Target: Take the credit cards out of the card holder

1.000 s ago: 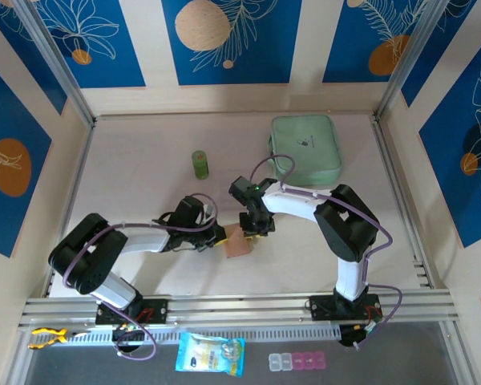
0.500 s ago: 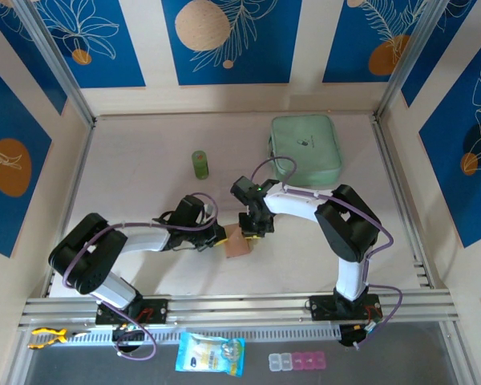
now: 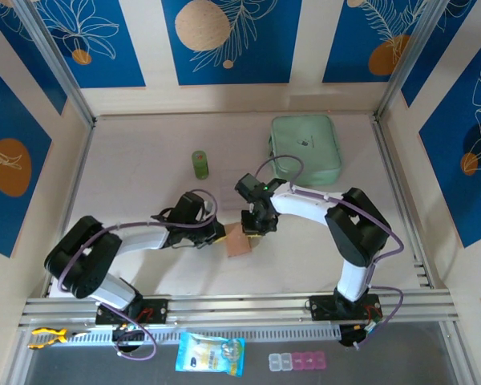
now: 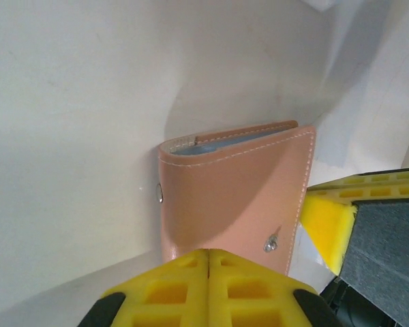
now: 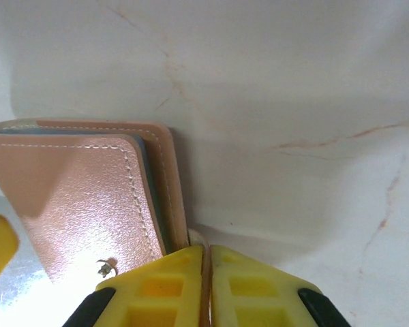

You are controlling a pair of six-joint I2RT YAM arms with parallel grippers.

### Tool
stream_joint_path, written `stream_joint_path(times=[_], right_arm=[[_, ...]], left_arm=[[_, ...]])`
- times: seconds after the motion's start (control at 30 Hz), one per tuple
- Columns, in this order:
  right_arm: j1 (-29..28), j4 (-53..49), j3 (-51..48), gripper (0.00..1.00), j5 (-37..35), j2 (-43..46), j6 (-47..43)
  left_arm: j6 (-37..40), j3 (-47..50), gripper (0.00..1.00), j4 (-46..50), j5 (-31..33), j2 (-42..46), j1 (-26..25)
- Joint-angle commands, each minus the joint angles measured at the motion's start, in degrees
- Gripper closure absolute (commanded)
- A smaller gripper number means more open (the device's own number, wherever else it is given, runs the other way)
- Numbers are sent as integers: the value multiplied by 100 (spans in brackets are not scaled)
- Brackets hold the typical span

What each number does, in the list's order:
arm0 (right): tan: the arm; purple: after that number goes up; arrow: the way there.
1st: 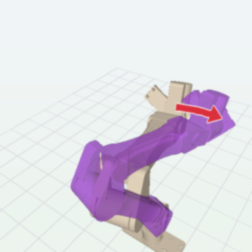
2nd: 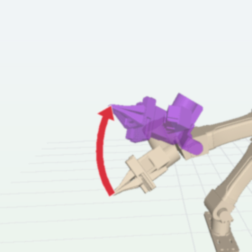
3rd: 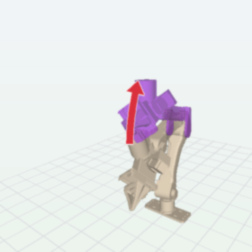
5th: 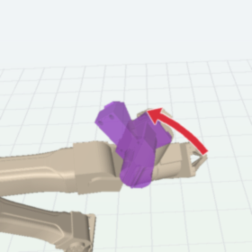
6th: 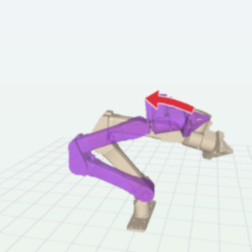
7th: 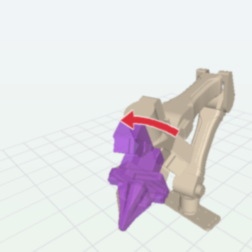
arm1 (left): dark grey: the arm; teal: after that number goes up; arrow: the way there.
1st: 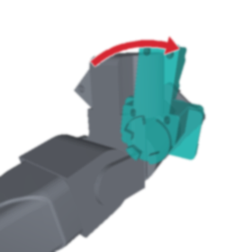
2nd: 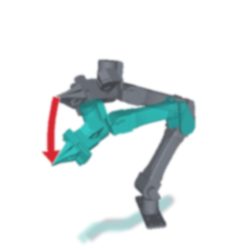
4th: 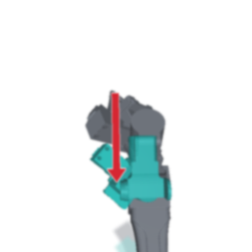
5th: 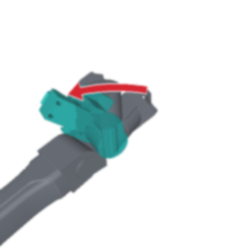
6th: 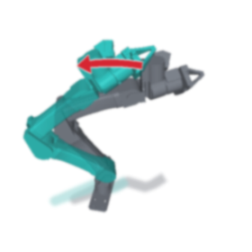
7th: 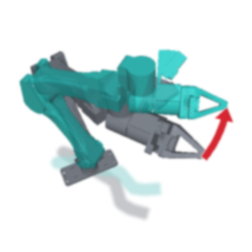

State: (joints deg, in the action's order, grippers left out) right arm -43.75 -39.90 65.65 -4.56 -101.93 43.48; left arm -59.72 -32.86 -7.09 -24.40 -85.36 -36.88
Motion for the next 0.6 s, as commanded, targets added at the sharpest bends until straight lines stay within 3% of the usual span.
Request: stream_joint_path(times=[0.0,0.23,0.57], right_arm=[[102,-187,-70,89,61,338,-85],[170,-495,109,89,7,619,-173],[-57,-772,695,89,0,663,-102]], left_arm=[[310,-188,87,539,261,448,114],[599,-215,78,1195,463,1198,396],[927,-229,74,1854,437,1822,743]])
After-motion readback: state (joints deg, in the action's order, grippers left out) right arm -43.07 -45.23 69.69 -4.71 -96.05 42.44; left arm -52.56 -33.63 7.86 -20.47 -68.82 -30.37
